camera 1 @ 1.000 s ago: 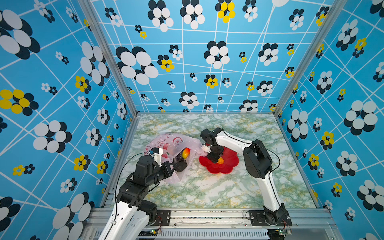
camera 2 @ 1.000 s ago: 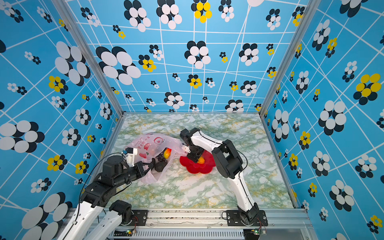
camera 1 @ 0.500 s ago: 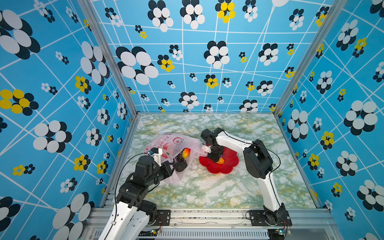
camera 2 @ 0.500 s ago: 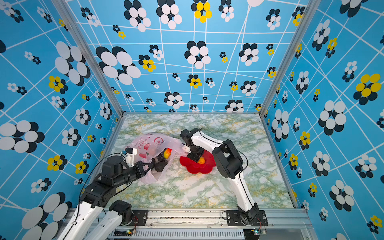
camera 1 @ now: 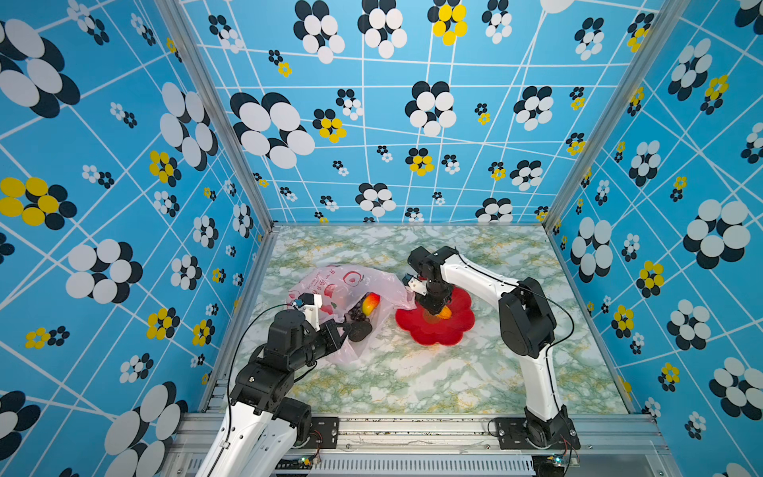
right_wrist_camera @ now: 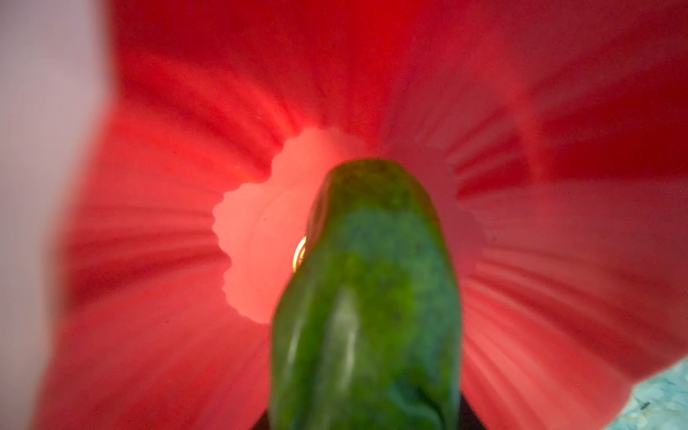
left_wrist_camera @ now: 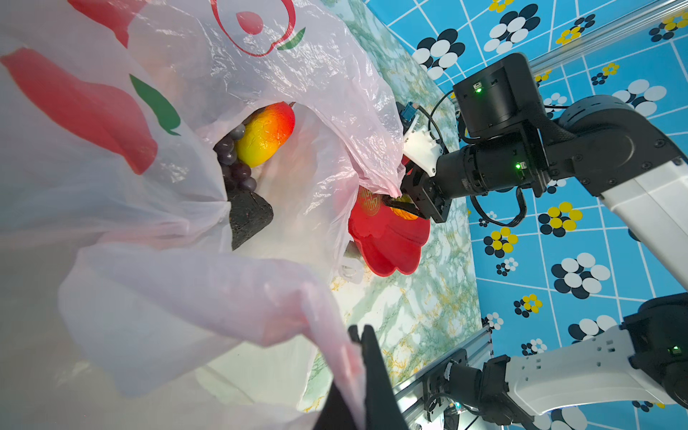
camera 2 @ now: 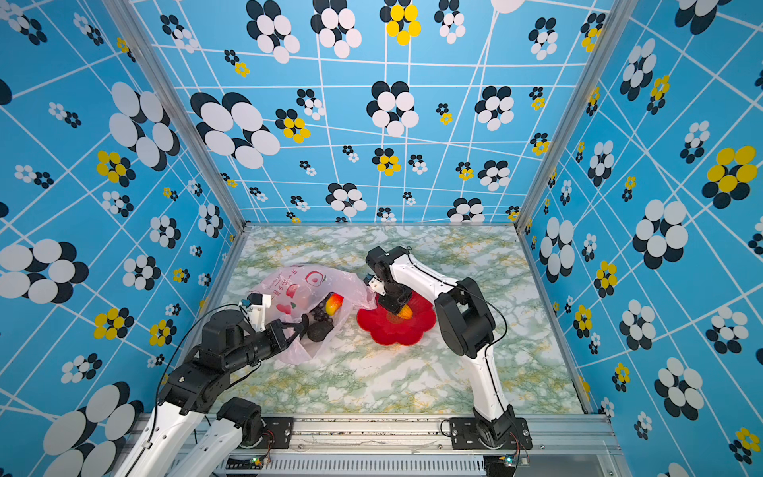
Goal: Place the fruits into the plastic bag
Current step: 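Lift the gourd out of the red bowl with the right gripper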
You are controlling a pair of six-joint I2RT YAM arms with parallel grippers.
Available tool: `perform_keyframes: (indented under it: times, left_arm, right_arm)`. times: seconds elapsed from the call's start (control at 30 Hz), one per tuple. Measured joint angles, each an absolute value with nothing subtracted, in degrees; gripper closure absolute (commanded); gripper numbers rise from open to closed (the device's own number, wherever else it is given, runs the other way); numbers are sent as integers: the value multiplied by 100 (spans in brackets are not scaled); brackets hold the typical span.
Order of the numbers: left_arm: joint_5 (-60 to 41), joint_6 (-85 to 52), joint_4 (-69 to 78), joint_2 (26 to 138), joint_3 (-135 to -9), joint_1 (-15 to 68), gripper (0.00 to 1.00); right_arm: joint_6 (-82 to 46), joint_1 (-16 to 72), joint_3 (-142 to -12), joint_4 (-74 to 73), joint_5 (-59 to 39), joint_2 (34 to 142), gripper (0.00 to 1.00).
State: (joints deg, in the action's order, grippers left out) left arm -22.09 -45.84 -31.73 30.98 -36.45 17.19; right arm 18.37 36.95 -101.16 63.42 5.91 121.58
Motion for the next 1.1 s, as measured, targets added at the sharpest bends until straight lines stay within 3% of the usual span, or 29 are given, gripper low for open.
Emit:
perform_keyframes:
  times: [1.1]
  left_arm:
    - [-2211,-4606,-2816,3181,-3625,1721,100]
  right_arm:
    - [1420,3548,-11542,7048,1151,11281,84]
